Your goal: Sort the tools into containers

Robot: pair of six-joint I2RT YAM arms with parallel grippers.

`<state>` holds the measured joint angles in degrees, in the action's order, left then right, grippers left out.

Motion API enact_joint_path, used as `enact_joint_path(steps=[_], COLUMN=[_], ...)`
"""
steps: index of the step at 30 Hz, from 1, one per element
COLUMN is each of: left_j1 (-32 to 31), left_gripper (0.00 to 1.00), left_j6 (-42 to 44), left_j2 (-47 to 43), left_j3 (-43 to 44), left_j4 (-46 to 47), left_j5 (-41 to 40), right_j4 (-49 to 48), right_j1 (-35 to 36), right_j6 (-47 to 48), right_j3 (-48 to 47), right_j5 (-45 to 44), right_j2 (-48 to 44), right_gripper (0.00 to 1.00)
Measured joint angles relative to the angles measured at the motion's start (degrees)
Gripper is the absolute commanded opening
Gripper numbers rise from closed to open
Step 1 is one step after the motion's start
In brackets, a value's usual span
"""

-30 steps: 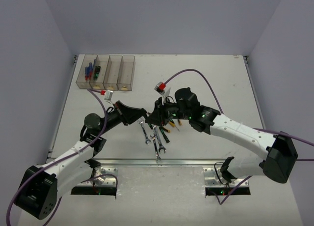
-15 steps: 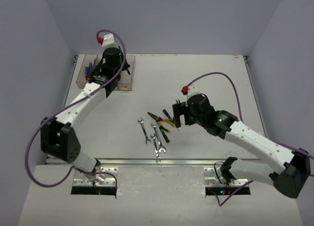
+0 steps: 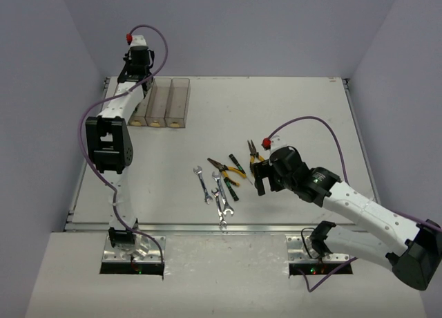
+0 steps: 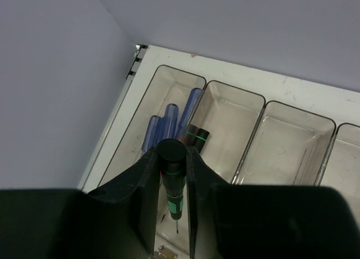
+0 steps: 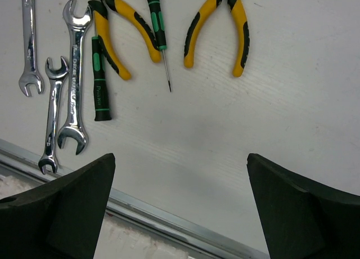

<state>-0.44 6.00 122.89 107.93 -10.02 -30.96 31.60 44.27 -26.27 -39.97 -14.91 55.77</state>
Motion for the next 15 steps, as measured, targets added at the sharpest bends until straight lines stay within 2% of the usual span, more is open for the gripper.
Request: enact_joint_path(steps=[5, 8, 9, 14, 15], left_j1=[1.7, 2.0, 2.0, 2.0, 1.9], left_gripper=[0.01, 0.14, 0.22, 0.96, 0.98], left_j6=[3.2, 3.4, 3.4, 2.6, 1.4], left_j2=[0.4, 2.0, 2.8, 9.1, 10.5], left_j3=[0.8, 0.8, 0.8, 0.8, 0.7], left_j4=[1.6, 2.7, 3.0, 1.8, 0.6], left_j5=[3.2, 4.6, 4.7, 5.1, 5.4], right_j4=[-0.6, -1.6, -1.8, -2.1, -2.1], right_j1=[0.0, 0.0, 0.0, -0.1, -0.2], right_j6=[0.2, 0.3, 0.3, 0.6, 0.8], right_j3=[0.1, 0.1, 0.1, 0.0, -0.2], right_j5=[1.4, 2.1, 2.3, 3.2, 3.2], right_j2=[2.5, 4.4, 5.1, 6.4, 6.8], right_gripper=[0.99, 0.99, 0.99, 0.99, 0.99])
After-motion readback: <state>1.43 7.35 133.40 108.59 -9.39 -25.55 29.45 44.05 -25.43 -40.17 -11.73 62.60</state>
